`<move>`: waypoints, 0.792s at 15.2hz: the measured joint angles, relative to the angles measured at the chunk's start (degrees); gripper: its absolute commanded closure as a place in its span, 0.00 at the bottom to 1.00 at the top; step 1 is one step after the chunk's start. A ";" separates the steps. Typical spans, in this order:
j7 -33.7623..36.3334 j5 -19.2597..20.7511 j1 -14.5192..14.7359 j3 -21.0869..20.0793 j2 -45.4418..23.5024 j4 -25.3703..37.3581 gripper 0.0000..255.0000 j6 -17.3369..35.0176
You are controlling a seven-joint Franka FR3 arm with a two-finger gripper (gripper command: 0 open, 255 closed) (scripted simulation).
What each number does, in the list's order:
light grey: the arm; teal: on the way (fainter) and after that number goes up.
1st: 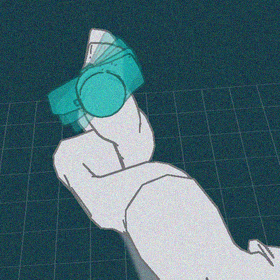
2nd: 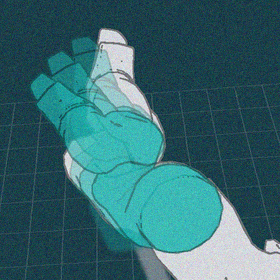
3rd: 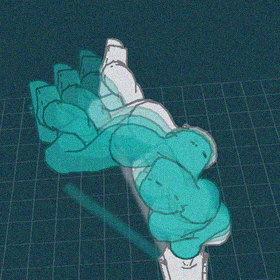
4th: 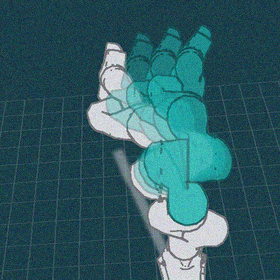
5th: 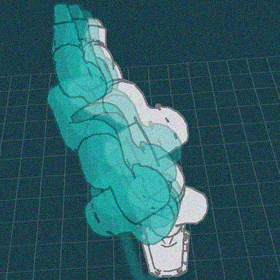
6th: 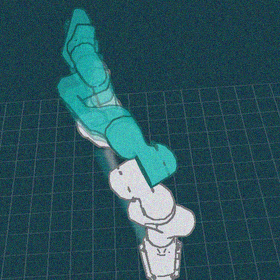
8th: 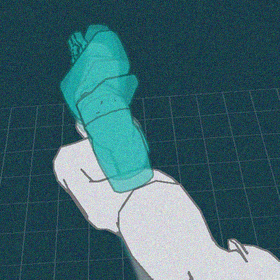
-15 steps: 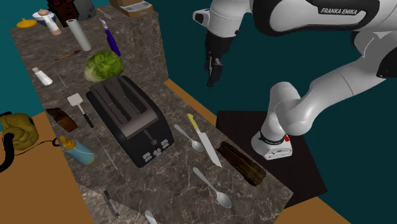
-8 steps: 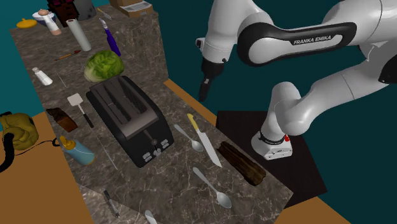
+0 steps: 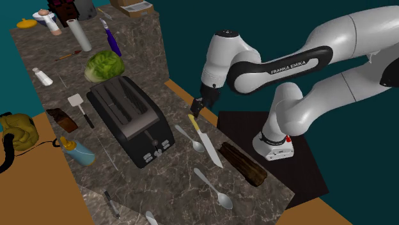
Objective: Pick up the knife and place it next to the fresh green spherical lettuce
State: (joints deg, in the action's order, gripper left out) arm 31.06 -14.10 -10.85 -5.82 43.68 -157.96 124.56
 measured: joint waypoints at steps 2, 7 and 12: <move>5.18 -2.95 -0.44 -1.83 -1.61 -3.05 0.00 4.93; 12.79 -8.53 -0.59 -4.66 -6.66 -7.41 0.00 15.13; 12.40 -10.60 0.53 -5.38 -11.91 -8.31 0.00 21.44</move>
State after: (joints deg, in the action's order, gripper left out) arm 43.46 -24.69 -10.33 -11.20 31.78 -166.27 146.00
